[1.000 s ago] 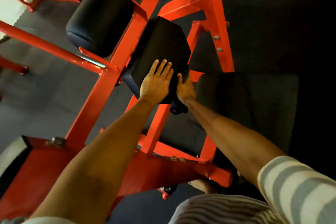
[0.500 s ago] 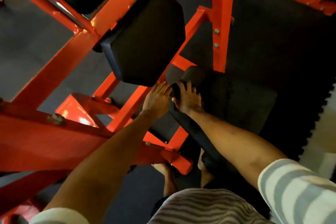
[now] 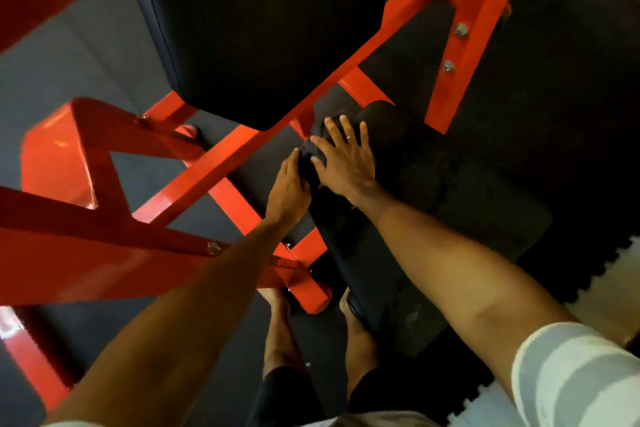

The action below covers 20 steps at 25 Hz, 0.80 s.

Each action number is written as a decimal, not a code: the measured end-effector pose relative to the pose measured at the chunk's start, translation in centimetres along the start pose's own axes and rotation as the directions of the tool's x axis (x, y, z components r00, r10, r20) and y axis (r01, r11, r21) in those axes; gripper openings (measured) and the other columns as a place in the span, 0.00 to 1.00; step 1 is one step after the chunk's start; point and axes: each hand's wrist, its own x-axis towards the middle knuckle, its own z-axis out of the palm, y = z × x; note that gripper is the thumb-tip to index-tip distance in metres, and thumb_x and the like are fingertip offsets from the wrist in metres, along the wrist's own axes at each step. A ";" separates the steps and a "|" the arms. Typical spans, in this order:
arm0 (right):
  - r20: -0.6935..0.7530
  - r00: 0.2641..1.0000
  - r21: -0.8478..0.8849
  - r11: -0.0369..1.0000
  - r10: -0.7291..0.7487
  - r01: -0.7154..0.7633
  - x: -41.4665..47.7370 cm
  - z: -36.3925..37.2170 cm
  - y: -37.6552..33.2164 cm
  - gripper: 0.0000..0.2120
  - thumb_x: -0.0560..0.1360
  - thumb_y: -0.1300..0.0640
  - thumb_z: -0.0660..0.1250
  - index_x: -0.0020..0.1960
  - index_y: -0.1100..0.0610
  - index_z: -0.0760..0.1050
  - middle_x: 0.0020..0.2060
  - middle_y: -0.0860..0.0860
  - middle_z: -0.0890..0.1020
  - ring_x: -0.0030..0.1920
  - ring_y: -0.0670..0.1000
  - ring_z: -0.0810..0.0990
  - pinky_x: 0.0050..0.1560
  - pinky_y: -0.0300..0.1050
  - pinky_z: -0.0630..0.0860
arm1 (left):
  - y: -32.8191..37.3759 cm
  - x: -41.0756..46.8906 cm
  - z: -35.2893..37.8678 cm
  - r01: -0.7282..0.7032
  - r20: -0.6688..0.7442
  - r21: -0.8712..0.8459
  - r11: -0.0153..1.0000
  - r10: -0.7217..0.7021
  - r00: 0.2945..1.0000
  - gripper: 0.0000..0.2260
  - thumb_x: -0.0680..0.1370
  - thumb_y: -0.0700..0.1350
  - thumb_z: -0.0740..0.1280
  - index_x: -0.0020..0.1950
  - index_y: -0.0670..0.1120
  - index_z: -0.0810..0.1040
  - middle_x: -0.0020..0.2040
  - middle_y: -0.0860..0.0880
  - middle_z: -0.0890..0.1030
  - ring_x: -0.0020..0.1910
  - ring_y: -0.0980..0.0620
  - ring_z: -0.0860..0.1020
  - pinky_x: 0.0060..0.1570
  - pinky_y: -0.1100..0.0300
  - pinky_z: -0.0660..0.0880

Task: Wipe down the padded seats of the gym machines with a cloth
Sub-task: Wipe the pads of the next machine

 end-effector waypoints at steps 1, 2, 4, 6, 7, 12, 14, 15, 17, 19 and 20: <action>-0.007 0.999 0.027 0.999 0.034 -0.034 0.9 -0.5 1.1 0.25 0.81 0.40 0.59 0.77 0.44 0.67 0.82 0.50 0.55 0.82 0.59 0.48 0.79 0.66 0.43 | 0.5 0.1 0.5 0.014 -0.009 -0.021 1.000 -0.014 1.000 0.28 0.80 0.33 0.60 0.80 0.36 0.58 0.77 0.38 0.65 0.76 0.43 0.64 0.73 0.62 0.58; -0.021 0.997 0.051 0.996 0.071 -0.070 1.4 -1.0 2.4 0.25 0.81 0.41 0.60 0.77 0.44 0.67 0.82 0.50 0.55 0.82 0.59 0.49 0.79 0.65 0.45 | 0.9 0.4 1.0 0.019 -0.023 -0.029 0.999 -0.020 1.000 0.27 0.81 0.34 0.60 0.80 0.37 0.59 0.77 0.39 0.66 0.76 0.43 0.65 0.72 0.62 0.58; -0.083 0.990 0.087 0.990 0.114 -0.107 0.4 -1.0 4.6 0.24 0.81 0.42 0.62 0.76 0.44 0.68 0.82 0.50 0.56 0.82 0.60 0.51 0.79 0.65 0.49 | 1.6 1.1 2.0 0.028 -0.060 -0.023 0.999 -0.029 0.998 0.22 0.83 0.38 0.59 0.78 0.38 0.64 0.74 0.39 0.70 0.73 0.41 0.68 0.72 0.56 0.61; -0.173 0.978 0.101 0.990 0.114 -0.098 -2.8 0.0 5.5 0.26 0.79 0.44 0.65 0.76 0.45 0.70 0.82 0.52 0.59 0.81 0.62 0.56 0.78 0.66 0.55 | 2.1 2.0 3.0 0.052 -0.111 -0.019 0.998 -0.054 0.992 0.19 0.85 0.43 0.57 0.74 0.39 0.70 0.70 0.39 0.74 0.69 0.40 0.72 0.69 0.51 0.66; -0.211 0.972 0.099 0.992 0.101 -0.082 -4.8 0.8 5.1 0.26 0.78 0.45 0.65 0.75 0.46 0.71 0.81 0.53 0.60 0.80 0.63 0.58 0.77 0.66 0.56 | 2.2 2.3 3.4 0.063 -0.140 -0.006 0.998 -0.063 0.988 0.19 0.85 0.46 0.55 0.73 0.40 0.71 0.69 0.40 0.75 0.68 0.39 0.73 0.67 0.49 0.68; -0.238 0.970 0.071 0.995 -0.045 0.063 -4.9 2.2 3.1 0.24 0.78 0.49 0.66 0.74 0.48 0.73 0.80 0.53 0.63 0.79 0.62 0.61 0.75 0.66 0.61 | 1.4 2.6 5.6 0.020 -0.306 0.064 0.998 0.001 0.952 0.22 0.82 0.47 0.52 0.72 0.41 0.74 0.69 0.41 0.77 0.68 0.42 0.74 0.68 0.51 0.65; -0.174 0.981 0.067 0.993 -0.083 0.095 -0.9 0.9 4.1 0.24 0.79 0.49 0.66 0.74 0.47 0.72 0.80 0.52 0.62 0.80 0.61 0.59 0.77 0.65 0.59 | 1.2 2.4 6.6 -0.002 -0.373 0.126 0.992 0.049 0.927 0.24 0.82 0.49 0.51 0.72 0.40 0.74 0.69 0.42 0.77 0.69 0.43 0.74 0.69 0.54 0.64; -0.148 0.987 0.067 0.995 -0.067 0.077 0.9 0.1 5.0 0.24 0.79 0.49 0.66 0.74 0.47 0.72 0.81 0.51 0.61 0.80 0.60 0.58 0.77 0.64 0.58 | 1.1 2.6 6.9 0.011 -0.390 0.146 0.989 0.047 0.920 0.25 0.82 0.51 0.51 0.73 0.41 0.73 0.70 0.43 0.77 0.69 0.44 0.73 0.70 0.54 0.64; -0.156 0.988 0.084 0.996 0.022 -0.009 2.3 -0.9 7.1 0.23 0.79 0.49 0.65 0.74 0.47 0.72 0.81 0.52 0.61 0.80 0.60 0.57 0.78 0.62 0.58 | 0.9 2.9 7.1 0.033 -0.387 0.165 0.986 0.034 0.921 0.25 0.83 0.53 0.50 0.74 0.43 0.72 0.71 0.45 0.76 0.70 0.46 0.72 0.71 0.53 0.65; -0.217 0.970 0.128 0.988 0.110 -0.083 0.2 -0.6 8.5 0.23 0.79 0.50 0.65 0.74 0.48 0.72 0.81 0.53 0.61 0.80 0.61 0.58 0.77 0.62 0.59 | 0.7 3.2 7.3 0.041 -0.380 0.170 0.985 0.027 0.924 0.25 0.83 0.54 0.50 0.74 0.44 0.72 0.71 0.46 0.76 0.71 0.46 0.72 0.72 0.52 0.65; -0.256 0.957 0.133 0.986 0.134 -0.102 -2.1 0.0 8.6 0.23 0.79 0.50 0.66 0.74 0.48 0.72 0.81 0.53 0.61 0.80 0.61 0.59 0.77 0.62 0.60 | 0.6 3.1 7.3 0.043 -0.376 0.169 0.985 0.024 0.926 0.25 0.83 0.54 0.50 0.75 0.44 0.72 0.72 0.46 0.76 0.71 0.46 0.72 0.72 0.51 0.66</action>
